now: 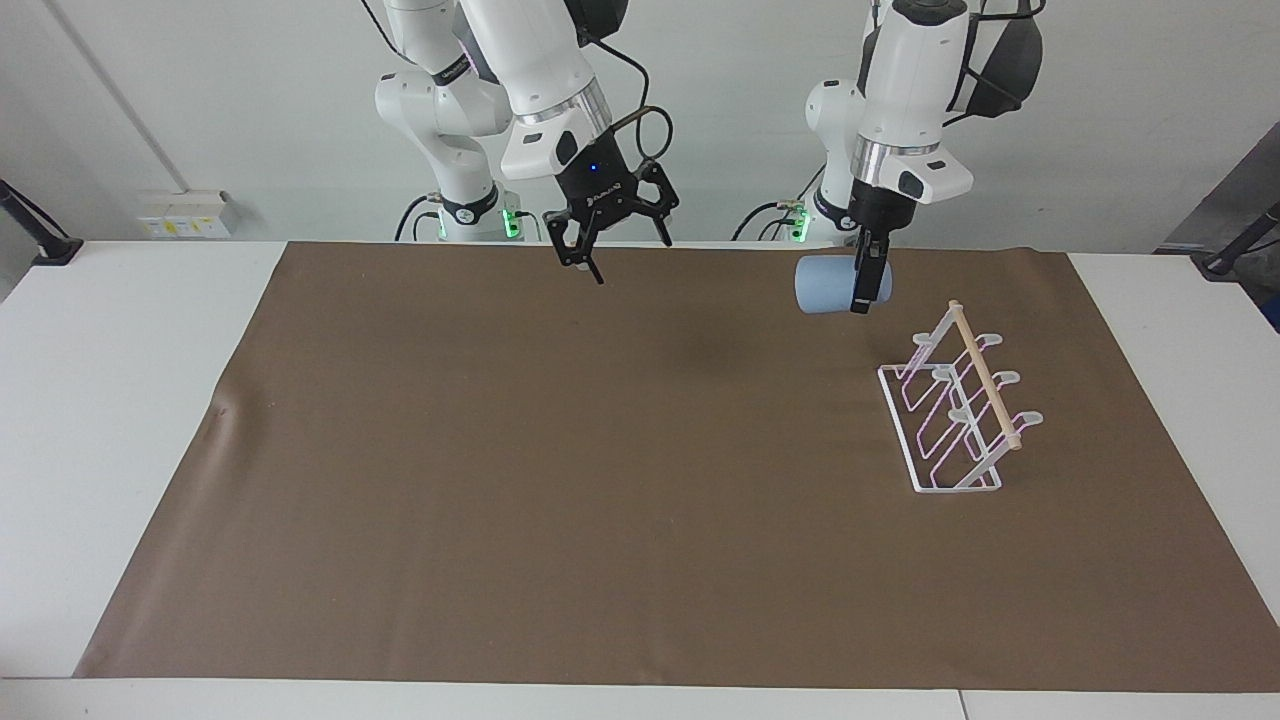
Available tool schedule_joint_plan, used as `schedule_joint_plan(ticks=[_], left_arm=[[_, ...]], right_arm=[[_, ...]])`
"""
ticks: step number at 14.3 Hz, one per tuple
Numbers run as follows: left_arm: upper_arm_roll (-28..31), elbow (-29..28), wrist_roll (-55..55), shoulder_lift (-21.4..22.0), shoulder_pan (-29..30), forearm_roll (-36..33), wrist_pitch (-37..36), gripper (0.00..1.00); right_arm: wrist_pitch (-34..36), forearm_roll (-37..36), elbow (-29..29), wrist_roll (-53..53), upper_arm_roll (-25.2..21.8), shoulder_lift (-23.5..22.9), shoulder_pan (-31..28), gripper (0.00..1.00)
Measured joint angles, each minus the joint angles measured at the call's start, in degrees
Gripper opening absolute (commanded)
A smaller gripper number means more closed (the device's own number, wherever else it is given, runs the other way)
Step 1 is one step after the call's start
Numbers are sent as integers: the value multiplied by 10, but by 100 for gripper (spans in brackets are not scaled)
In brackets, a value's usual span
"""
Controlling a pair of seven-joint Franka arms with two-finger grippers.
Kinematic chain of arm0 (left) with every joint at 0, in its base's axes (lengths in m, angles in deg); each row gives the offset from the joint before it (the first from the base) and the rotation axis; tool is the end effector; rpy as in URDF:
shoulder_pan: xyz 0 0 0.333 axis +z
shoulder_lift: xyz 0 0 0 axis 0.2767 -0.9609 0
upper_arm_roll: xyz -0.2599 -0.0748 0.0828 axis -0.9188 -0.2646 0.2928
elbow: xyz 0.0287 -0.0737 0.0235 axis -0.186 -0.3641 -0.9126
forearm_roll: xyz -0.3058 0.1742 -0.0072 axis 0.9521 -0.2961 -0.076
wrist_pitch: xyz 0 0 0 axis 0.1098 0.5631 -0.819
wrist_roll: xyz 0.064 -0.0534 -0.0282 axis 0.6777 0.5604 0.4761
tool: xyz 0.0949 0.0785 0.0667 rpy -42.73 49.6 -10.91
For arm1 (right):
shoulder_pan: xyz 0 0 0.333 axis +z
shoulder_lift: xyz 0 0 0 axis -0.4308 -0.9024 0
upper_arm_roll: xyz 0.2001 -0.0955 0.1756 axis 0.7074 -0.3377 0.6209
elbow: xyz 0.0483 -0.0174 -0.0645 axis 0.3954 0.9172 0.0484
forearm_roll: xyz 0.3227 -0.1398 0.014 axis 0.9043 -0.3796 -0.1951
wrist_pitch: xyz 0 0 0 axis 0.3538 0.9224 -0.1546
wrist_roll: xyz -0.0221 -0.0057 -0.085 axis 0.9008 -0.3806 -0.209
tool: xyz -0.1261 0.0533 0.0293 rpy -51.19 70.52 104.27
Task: Hang cup on cup holder
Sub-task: 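Open the right gripper and withdraw while the left gripper carries the cup, then lower the cup onto the rack hook with the left gripper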
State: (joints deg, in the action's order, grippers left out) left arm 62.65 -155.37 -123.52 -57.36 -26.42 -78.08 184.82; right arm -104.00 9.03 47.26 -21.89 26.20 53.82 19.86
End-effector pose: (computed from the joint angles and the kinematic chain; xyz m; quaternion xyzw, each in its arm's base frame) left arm 0.4577 -0.1490 0.5142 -0.8574 -0.4626 -0.2254 0.0004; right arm 0.4828 0.2138 0.5445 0.9689 0.2345 0.0759 0.0204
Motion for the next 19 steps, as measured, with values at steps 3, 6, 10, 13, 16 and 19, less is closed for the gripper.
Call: schedule_joint_plan(ticks=[3, 6, 10, 13, 16, 19], left_arm=[[1, 0, 6, -20, 27, -86, 42, 0], [2, 1, 6, -60, 43, -165, 78, 0], [3, 16, 6, -91, 63, -212, 103, 0], [3, 16, 5, -107, 75, -231, 122, 0], [3, 16, -3, -120, 80, -249, 133, 0], [3, 14, -29, -130, 80, -278, 141, 0]], right_arm=[[43, -8, -9, 22, -68, 5, -1, 100], [65, -8, -9, 31, -130, 5, -4, 100], [125, -8, -12, 31, -184, 6, -5, 100], [157, -7, -22, 23, -208, 8, -5, 100], [172, 2, -24, -12, -229, 8, -5, 100], [171, 4, -24, -8, -254, 8, -5, 100]])
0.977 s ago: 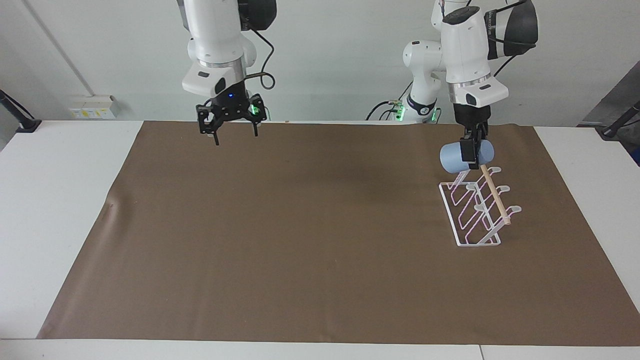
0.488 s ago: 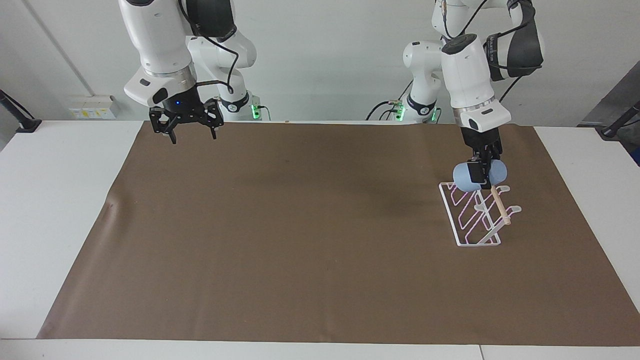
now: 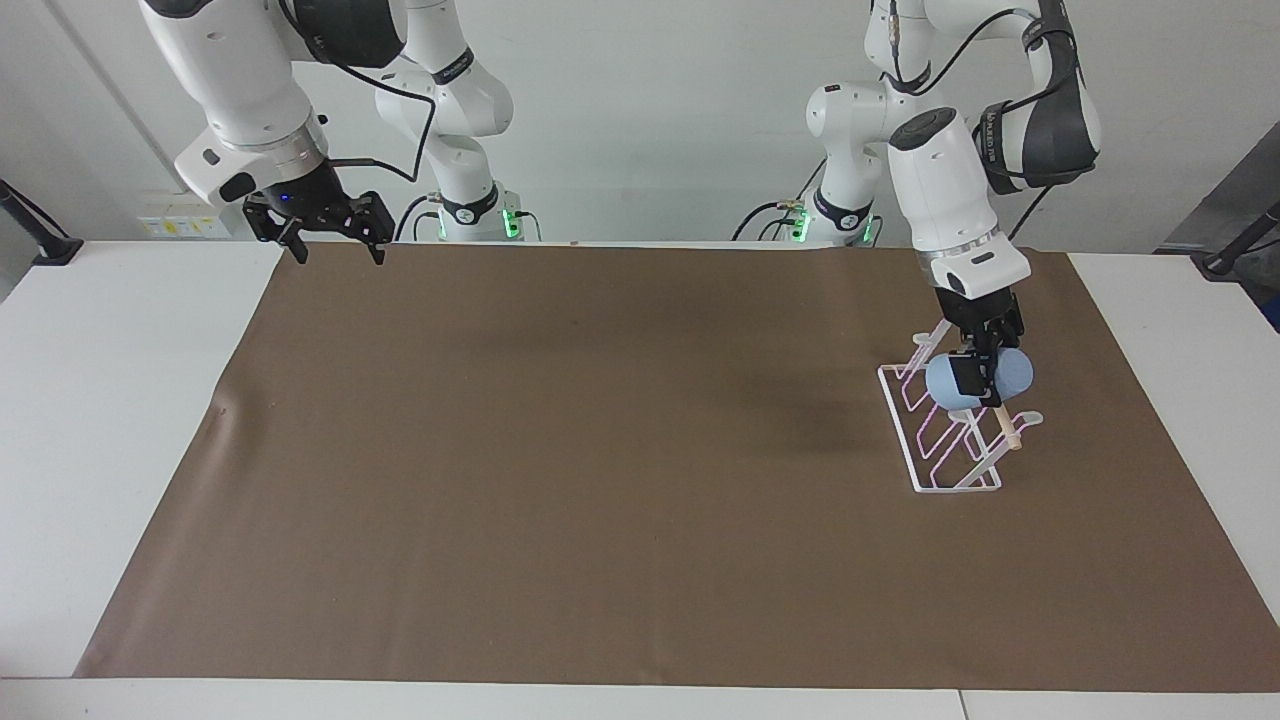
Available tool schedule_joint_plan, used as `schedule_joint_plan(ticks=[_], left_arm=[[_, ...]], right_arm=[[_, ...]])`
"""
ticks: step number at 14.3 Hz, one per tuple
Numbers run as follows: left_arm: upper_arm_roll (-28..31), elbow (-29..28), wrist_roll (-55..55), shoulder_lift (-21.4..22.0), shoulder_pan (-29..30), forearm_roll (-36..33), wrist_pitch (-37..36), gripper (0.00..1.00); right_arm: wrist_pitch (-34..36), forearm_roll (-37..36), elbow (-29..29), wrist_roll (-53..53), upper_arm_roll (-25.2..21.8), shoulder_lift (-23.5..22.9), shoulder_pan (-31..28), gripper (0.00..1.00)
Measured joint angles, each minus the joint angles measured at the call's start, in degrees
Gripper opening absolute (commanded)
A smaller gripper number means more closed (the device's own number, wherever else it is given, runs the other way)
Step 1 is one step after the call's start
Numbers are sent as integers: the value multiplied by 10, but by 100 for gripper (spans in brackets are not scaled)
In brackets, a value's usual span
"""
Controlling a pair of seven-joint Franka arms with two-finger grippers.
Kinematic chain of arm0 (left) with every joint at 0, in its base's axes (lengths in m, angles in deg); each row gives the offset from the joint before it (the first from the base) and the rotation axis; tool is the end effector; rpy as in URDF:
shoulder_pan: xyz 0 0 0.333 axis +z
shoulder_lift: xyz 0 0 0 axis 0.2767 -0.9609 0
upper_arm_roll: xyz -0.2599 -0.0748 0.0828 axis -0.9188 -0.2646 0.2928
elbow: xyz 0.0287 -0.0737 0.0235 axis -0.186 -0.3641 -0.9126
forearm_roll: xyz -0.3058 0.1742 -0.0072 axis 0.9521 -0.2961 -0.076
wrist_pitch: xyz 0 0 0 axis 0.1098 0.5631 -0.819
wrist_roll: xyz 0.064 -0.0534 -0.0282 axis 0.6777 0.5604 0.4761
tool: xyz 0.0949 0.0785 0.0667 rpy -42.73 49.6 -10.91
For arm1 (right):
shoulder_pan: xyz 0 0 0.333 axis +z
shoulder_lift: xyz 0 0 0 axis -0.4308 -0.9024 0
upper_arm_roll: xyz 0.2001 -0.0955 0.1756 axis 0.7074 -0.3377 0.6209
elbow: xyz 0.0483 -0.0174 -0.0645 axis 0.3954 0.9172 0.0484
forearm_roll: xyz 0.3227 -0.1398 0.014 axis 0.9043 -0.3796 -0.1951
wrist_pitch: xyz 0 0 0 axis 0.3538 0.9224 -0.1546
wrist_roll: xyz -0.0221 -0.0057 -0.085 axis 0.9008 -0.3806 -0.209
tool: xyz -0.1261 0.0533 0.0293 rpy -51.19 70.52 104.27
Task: Hang cup on cup holder
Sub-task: 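Lower the cup onto the rack hook with the left gripper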
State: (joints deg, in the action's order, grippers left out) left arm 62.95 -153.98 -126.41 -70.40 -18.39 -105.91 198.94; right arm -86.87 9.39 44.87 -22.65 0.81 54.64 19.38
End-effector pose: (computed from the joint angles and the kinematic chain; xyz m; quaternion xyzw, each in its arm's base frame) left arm 0.5401 -0.0886 0.4474 -0.8568 -0.3679 -0.3477 0.0982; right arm 0.4855 -0.0206 0.5453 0.9986 0.0000 -0.0488 0.0223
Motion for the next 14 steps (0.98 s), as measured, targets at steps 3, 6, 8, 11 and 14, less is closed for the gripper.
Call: schedule_joint_plan(ticks=[3, 6, 8, 11, 14], left_arm=[[0, -1, -6, -5, 2, -13, 5, 0], [0, -8, -18, -6, 6, -34, 14, 0], [0, -14, -31, -6, 6, -44, 16, 0], [0, -21, -46, -6, 6, -56, 21, 0], [-2, -23, -53, -5, 6, -59, 21, 0]], right_arm=[[-14, 1, 3, 25, -25, 0, 0, 100], [-21, 1, 8, 26, -31, 0, 0, 100], [-30, 1, 10, 26, -32, 0, 0, 100], [-35, 1, 11, 26, -34, 0, 0, 100], [-35, 1, 12, 26, -37, 0, 0, 100]])
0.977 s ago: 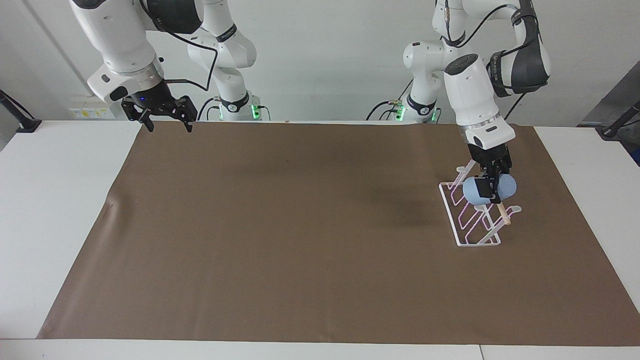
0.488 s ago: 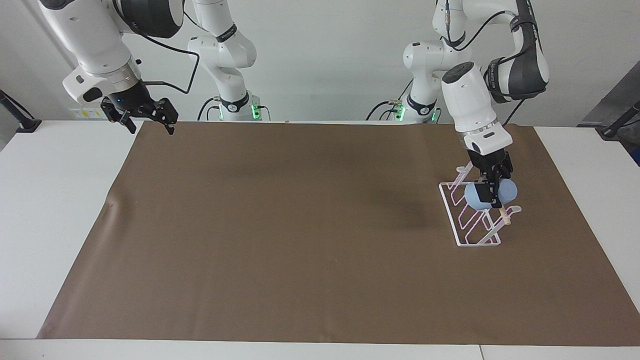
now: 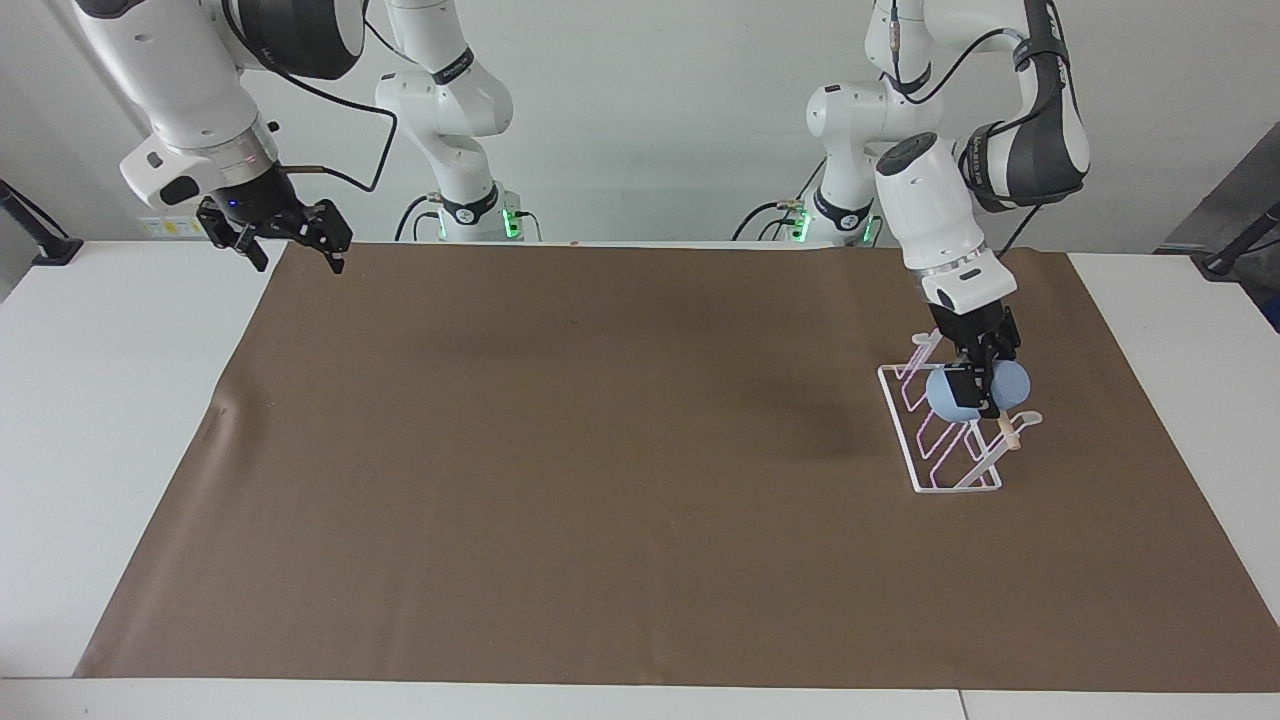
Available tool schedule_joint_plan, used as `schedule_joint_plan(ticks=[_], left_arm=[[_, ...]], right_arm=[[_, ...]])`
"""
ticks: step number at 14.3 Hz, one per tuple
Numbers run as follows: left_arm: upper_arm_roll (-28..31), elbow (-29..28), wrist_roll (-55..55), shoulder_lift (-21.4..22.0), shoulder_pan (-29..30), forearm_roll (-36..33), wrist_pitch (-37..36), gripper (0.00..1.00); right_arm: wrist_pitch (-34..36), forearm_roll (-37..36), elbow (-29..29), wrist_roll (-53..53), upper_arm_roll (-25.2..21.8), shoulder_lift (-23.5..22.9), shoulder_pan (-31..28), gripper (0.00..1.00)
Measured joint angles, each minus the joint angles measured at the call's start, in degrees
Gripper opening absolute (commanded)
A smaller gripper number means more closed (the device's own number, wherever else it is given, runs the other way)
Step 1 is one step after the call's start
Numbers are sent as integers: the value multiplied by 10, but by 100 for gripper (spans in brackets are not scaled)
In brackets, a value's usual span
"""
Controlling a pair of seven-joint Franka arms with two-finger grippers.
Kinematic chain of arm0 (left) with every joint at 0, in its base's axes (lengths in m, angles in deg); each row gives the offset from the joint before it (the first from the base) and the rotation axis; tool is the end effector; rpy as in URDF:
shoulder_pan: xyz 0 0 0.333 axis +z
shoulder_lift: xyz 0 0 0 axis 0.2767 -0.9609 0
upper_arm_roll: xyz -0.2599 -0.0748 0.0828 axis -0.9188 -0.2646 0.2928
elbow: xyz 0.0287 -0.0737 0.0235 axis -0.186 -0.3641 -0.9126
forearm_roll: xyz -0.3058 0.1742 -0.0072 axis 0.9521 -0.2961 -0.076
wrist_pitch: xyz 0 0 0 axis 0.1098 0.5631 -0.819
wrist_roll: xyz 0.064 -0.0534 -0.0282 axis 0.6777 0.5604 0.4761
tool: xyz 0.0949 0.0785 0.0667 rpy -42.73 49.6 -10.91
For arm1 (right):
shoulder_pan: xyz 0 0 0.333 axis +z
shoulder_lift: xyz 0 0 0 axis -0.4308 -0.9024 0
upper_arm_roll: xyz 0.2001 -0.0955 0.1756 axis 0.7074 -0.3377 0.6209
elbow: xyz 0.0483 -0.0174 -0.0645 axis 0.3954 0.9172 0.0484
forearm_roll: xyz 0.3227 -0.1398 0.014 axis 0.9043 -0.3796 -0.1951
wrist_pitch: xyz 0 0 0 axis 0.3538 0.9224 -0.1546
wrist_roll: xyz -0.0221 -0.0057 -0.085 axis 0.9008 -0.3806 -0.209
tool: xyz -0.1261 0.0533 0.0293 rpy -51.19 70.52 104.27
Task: Hang cup on cup holder
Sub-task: 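Lower the cup onto the rack hook with the left gripper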
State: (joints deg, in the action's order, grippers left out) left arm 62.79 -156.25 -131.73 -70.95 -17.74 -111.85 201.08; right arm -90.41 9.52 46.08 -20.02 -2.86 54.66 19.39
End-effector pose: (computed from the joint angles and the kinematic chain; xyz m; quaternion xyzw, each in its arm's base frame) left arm 0.5384 -0.0858 0.4286 -0.8493 -0.3649 -0.3665 0.1060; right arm 0.4904 -0.0523 0.5413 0.9994 -0.0080 -0.0292 0.0186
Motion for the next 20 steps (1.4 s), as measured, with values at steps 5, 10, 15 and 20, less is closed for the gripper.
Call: schedule_joint_plan(ticks=[5, 10, 15, 20], left_arm=[[-1, 1, -11, 1, 0, -2, -2, 0], [-2, 16, -12, 0, -1, -17, -19, 0], [-1, 22, -14, -10, 0, -30, -8, 0], [-1, 20, -18, -23, 1, -48, -3, 0]], right_arm=[[-1, 1, 0, -13, 0, 0, 3, 100], [-1, 1, 1, -26, 0, 1, 7, 100], [-1, 1, 1, -26, 0, 1, 7, 100], [-1, 1, 1, -26, 0, 1, 7, 100]])
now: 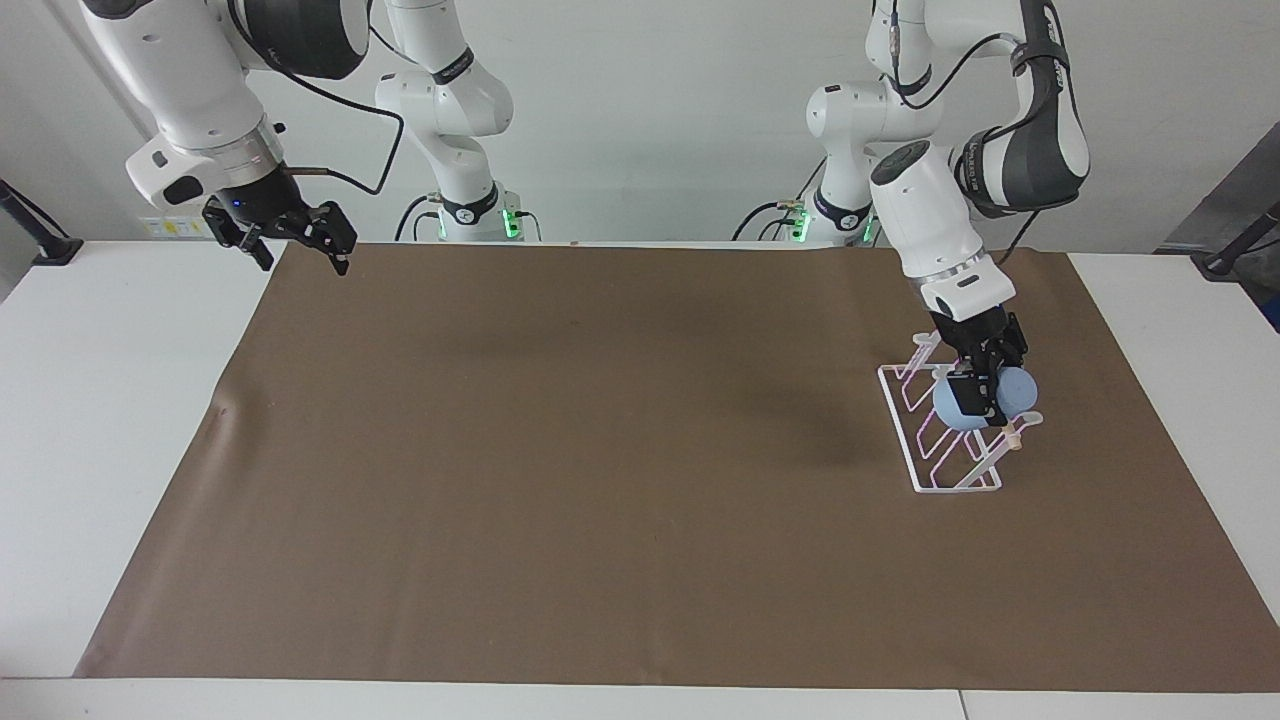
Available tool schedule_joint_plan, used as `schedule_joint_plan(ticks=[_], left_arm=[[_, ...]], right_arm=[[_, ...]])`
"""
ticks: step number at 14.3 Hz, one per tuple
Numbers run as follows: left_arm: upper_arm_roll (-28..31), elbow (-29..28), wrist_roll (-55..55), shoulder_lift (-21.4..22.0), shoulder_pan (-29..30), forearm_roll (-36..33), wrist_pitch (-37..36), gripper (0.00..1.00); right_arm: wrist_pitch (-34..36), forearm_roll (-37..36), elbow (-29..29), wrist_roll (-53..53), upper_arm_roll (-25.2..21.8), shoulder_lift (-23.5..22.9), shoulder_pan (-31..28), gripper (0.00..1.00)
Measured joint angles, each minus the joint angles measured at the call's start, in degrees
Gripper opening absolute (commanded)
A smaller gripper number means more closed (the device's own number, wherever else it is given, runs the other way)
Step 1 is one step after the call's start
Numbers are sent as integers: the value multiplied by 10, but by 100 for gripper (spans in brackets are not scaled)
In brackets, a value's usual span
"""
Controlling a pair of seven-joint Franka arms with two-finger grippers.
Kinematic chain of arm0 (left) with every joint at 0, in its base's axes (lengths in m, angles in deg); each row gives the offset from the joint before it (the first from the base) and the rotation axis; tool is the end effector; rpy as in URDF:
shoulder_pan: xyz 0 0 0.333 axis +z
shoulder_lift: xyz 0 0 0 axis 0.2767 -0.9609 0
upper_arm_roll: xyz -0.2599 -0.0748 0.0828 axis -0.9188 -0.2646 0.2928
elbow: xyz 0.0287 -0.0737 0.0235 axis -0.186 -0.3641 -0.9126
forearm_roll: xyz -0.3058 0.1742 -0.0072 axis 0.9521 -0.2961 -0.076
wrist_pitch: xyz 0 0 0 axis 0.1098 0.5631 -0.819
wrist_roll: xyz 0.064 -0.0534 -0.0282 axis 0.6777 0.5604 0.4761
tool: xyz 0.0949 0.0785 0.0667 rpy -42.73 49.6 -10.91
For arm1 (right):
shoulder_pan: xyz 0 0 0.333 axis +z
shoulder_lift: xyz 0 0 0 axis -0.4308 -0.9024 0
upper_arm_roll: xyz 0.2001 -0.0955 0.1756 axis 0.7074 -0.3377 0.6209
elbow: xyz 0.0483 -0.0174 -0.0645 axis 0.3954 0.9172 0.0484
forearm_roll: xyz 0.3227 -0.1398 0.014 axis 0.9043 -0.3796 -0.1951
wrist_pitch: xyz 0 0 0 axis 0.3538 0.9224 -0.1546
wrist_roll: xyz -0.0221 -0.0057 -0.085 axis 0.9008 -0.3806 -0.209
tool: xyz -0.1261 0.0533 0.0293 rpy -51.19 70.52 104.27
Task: Hang cup on cup holder
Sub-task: 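Lower the cup onto the rack hook with the left gripper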
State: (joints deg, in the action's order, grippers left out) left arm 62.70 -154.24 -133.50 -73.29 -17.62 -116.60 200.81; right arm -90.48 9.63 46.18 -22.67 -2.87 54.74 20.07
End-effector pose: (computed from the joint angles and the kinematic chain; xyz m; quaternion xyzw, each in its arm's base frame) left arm 0.5499 -0.0851 0.4243 -0.8455 -0.3500 -0.3847 0.1208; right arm 0.4908 -0.0463 0.5414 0.9991 -0.0253 -0.0282 0.0185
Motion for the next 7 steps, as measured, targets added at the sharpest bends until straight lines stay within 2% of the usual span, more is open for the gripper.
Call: schedule_joint_plan(ticks=[7], left_arm=[[-1, -27, -20, -1, 5, -16, 21, 0]], right_arm=[[0, 0, 0, 0, 0, 0, 0, 100]])
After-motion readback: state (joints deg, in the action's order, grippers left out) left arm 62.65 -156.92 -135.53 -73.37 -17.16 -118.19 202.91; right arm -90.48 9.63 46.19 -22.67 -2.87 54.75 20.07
